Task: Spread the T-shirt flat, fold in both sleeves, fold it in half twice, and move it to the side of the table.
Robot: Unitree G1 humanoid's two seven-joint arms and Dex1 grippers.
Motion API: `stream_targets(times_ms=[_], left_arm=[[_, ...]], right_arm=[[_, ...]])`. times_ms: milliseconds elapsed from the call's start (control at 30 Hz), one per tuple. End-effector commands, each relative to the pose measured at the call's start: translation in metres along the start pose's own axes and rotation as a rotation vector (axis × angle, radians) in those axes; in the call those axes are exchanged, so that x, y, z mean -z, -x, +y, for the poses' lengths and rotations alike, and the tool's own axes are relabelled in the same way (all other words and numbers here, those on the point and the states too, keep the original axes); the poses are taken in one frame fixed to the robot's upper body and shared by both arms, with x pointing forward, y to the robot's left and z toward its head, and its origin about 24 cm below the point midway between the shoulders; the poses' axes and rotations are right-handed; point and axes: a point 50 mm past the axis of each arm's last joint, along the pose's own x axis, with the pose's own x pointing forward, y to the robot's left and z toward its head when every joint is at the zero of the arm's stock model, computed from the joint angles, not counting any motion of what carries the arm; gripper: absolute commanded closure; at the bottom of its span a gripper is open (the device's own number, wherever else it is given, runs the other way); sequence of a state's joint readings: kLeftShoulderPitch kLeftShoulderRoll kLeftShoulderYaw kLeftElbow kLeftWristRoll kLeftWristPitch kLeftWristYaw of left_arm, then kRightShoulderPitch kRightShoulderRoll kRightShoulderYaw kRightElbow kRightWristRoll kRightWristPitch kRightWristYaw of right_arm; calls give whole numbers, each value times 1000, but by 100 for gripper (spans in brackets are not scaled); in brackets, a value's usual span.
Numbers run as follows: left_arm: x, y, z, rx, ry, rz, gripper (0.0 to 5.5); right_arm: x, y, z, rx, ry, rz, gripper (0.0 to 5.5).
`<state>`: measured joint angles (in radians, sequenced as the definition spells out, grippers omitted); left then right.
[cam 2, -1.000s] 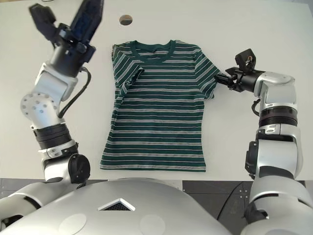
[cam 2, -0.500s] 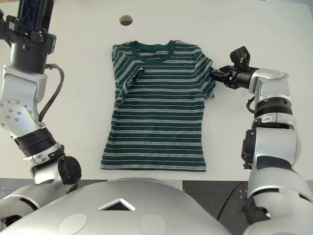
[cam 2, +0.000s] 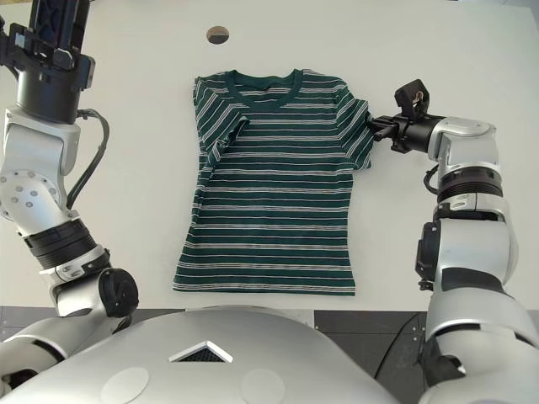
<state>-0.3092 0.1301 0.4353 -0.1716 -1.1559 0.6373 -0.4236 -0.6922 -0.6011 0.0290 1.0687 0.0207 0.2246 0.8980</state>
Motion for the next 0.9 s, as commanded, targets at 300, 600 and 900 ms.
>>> stream_targets(times_ms=[300, 600, 900], left_arm=[[2, -1, 6, -13, 2, 18, 269], [-7, 1, 6, -8, -11, -7, 269], [-15, 1, 4, -2, -25, -24, 269]], right_arm=[[-8, 21, 3, -8, 33, -29, 538], [-23, 29, 21, -36, 154, -63, 538], [-48, 37, 48, -92, 255, -122, 538]])
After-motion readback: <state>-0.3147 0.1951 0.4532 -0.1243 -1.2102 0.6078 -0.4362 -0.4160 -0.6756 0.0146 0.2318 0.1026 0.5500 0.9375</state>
